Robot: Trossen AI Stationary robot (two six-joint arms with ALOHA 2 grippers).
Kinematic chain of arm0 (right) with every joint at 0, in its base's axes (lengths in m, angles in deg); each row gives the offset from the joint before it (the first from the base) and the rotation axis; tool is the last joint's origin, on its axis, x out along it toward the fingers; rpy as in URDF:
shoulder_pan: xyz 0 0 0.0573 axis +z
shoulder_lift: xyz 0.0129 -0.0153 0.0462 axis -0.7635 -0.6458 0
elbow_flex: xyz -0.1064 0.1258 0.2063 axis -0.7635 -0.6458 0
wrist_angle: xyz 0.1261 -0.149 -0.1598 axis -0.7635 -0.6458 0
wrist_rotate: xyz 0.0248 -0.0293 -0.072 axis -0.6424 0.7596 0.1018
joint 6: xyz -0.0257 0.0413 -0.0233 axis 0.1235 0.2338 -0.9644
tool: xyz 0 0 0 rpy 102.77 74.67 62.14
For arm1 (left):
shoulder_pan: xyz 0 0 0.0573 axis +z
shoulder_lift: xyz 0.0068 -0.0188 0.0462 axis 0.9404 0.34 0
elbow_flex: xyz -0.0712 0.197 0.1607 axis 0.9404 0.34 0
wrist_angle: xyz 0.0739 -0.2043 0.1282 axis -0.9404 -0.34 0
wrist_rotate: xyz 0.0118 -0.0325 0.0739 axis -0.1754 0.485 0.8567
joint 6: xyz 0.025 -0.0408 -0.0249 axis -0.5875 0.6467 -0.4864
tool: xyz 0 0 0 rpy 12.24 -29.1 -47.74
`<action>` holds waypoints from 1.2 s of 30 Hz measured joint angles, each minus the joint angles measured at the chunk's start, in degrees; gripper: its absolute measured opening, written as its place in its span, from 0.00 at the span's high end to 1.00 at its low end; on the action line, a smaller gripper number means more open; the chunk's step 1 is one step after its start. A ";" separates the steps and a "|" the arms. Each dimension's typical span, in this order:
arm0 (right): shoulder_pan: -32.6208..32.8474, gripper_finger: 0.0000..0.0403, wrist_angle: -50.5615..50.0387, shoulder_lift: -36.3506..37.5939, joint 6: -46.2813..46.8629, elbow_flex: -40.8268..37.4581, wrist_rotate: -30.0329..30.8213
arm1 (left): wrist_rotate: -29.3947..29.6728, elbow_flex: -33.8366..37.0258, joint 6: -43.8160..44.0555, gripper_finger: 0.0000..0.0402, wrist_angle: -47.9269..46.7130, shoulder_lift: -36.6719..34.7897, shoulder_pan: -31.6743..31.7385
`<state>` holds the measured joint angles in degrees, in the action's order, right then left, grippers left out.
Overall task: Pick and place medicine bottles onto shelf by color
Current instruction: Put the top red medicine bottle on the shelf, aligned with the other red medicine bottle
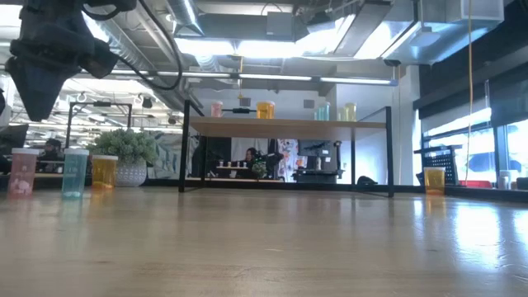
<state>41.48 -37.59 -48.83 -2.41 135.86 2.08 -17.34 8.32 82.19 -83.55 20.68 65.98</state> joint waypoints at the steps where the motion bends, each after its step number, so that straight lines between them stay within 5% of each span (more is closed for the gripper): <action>1: 0.00 0.53 0.00 0.00 0.00 0.00 0.00 | 0.04 0.00 -1.62 0.66 0.19 0.00 0.00; 15: 0.00 0.53 0.00 0.00 0.00 0.00 0.00 | -0.16 4.10 -10.96 0.41 2.63 -0.02 -0.02; 36: 0.00 0.53 0.00 0.00 0.00 0.00 0.00 | 2.74 11.90 -17.24 0.40 9.23 0.00 -0.01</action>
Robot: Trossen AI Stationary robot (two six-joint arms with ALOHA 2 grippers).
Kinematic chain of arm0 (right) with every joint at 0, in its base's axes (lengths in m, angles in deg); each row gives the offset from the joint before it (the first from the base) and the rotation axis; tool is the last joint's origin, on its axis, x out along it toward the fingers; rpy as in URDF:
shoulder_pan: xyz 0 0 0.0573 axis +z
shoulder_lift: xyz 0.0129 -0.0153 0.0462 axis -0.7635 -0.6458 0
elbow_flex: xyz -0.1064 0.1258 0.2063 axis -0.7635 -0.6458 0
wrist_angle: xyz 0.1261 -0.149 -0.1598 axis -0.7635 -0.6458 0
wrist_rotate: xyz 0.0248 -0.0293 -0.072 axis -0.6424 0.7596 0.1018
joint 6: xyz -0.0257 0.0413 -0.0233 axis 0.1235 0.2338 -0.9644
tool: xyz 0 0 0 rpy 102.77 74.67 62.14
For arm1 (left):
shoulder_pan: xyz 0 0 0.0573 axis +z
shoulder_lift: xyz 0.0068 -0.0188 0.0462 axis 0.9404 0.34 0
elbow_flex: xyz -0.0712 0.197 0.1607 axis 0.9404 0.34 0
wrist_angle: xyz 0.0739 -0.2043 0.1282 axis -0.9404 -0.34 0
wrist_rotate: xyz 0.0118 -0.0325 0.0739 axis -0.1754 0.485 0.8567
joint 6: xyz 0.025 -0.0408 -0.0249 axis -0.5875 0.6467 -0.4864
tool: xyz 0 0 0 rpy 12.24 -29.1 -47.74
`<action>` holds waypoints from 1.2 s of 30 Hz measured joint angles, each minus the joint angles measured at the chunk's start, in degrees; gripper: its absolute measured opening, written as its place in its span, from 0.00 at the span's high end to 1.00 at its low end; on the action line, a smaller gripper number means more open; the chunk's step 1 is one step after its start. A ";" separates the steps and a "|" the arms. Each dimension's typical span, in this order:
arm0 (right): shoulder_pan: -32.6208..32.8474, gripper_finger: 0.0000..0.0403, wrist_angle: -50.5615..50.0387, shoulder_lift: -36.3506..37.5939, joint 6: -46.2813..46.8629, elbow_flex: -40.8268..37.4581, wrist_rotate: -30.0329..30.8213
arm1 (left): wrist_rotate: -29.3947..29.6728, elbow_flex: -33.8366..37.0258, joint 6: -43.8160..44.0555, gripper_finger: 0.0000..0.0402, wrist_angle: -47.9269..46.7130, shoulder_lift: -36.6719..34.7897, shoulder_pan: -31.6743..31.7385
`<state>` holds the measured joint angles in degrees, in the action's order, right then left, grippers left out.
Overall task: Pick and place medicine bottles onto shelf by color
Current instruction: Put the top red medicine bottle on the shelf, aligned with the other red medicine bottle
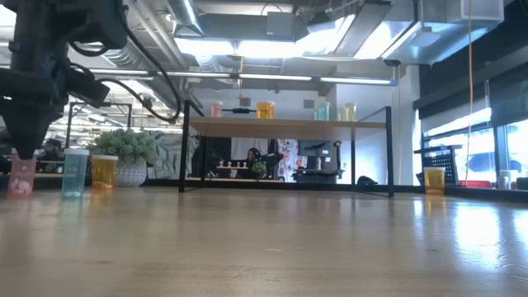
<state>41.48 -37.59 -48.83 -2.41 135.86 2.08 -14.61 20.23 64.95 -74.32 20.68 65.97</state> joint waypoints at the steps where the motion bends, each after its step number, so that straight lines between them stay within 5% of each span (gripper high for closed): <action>1: 0.00 0.53 -0.02 0.00 0.00 0.00 0.00 | 0.02 0.08 0.00 0.40 0.34 0.00 -0.02; 20: 0.01 0.53 -0.02 0.00 0.00 0.00 0.01 | 0.34 0.16 0.23 0.42 0.71 0.00 0.01; 36: 0.00 0.53 -0.02 0.00 0.00 0.00 0.02 | -1.54 0.16 0.59 0.60 0.71 0.00 0.00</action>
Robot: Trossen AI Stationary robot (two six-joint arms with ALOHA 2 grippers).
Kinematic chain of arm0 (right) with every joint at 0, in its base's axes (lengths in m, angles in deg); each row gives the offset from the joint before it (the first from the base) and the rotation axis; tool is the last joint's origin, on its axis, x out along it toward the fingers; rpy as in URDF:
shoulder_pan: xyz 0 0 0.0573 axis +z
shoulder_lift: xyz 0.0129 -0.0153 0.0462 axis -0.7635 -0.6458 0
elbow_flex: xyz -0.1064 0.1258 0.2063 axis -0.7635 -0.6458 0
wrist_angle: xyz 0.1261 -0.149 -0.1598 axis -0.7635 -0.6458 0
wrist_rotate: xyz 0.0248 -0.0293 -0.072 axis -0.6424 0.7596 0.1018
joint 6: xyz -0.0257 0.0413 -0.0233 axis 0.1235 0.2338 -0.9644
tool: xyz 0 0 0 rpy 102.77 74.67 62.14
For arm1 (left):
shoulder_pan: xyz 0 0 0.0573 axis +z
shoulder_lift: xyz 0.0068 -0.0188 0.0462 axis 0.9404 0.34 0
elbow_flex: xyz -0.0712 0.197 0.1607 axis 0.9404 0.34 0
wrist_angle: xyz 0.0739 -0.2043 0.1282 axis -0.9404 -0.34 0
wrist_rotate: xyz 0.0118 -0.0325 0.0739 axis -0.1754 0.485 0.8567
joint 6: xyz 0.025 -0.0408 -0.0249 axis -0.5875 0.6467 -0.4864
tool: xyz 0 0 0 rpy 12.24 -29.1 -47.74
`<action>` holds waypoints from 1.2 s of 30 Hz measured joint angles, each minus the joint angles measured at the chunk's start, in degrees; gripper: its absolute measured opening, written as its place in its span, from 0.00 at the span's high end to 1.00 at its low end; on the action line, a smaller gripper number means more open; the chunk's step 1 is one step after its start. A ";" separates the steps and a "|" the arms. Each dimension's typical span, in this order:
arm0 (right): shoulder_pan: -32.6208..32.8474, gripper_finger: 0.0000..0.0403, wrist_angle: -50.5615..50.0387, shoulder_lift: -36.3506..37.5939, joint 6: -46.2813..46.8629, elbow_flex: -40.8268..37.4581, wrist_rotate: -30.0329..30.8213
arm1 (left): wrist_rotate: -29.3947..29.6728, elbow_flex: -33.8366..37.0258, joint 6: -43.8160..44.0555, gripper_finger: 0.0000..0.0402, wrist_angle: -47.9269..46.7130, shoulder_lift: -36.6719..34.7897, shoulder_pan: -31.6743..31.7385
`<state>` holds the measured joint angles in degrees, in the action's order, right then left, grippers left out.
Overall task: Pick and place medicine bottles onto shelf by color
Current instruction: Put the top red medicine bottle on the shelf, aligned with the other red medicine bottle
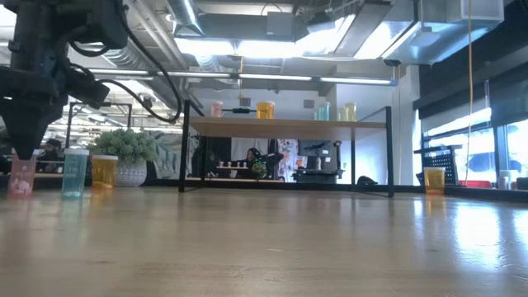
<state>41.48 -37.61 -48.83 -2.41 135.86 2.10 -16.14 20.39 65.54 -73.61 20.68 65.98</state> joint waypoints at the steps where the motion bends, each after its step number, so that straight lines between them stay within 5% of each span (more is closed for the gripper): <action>1: 0.00 0.53 0.00 0.00 0.00 0.00 0.00 | -0.03 0.00 0.01 0.61 -0.02 0.00 -0.01; 21: 0.00 0.53 0.02 0.00 0.00 0.00 -0.02 | -1.46 -0.74 1.34 0.70 -1.11 -0.11 -0.02; 36: 0.00 0.53 0.02 0.00 0.00 0.02 -0.01 | -2.01 -19.07 0.94 0.70 -16.91 -0.13 0.00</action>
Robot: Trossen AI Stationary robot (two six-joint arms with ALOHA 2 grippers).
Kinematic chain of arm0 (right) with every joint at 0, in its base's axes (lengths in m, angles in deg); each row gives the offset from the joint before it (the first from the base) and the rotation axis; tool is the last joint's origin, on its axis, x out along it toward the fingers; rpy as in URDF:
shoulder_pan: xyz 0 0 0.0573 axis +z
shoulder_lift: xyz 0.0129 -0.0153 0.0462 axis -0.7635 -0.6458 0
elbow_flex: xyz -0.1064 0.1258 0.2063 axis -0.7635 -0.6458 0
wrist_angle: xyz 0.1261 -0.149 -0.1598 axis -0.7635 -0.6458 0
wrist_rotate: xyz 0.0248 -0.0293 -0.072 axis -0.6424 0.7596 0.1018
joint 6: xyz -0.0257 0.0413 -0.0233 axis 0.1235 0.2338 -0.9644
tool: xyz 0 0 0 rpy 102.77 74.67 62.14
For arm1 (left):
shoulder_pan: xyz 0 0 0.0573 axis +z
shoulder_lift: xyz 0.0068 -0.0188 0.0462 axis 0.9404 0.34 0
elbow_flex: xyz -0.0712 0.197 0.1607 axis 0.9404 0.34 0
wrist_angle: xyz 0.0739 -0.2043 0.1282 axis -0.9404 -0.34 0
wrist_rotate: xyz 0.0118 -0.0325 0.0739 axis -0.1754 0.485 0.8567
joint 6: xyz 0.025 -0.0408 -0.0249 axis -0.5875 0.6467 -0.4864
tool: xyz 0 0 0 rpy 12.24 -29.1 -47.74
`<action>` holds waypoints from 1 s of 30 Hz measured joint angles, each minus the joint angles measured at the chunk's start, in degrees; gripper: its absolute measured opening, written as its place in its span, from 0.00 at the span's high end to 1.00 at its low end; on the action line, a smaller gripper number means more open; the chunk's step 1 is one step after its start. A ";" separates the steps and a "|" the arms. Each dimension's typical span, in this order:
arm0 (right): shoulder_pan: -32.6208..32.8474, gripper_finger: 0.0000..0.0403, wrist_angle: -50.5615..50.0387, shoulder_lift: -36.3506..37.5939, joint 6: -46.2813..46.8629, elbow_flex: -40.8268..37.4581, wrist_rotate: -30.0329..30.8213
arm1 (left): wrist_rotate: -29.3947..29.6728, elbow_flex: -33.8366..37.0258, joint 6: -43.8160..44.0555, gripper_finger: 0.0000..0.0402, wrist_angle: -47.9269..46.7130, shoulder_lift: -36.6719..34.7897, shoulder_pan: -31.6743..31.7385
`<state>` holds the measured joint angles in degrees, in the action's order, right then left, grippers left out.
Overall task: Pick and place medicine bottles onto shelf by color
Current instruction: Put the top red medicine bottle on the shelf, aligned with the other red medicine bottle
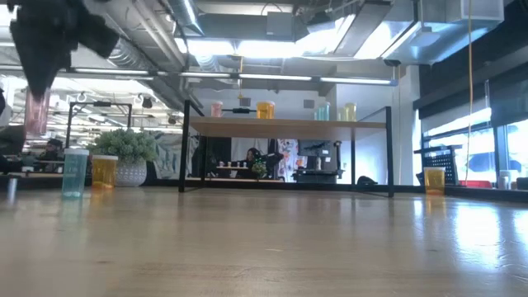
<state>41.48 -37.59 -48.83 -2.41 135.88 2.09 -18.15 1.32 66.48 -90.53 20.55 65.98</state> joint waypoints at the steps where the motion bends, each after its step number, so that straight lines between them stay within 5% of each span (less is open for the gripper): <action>1: 0.00 0.53 -0.01 0.00 -0.02 0.00 0.01 | -0.29 -1.55 0.00 0.70 -0.85 -0.02 0.00; 17: 0.01 0.53 0.02 0.02 0.09 0.00 0.01 | 6.76 -21.88 -6.16 0.70 -2.05 2.77 0.00; 24: 0.00 0.53 0.40 0.02 0.03 0.00 0.26 | 9.06 -32.40 -14.41 0.70 -0.38 9.94 1.33; 30: 0.07 0.53 1.46 0.02 -0.02 0.00 6.68 | 8.70 -41.01 -23.10 0.70 -0.78 16.98 5.87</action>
<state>41.55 -36.13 -48.81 -2.43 135.88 8.77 -9.45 -39.69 43.38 -91.31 37.53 71.84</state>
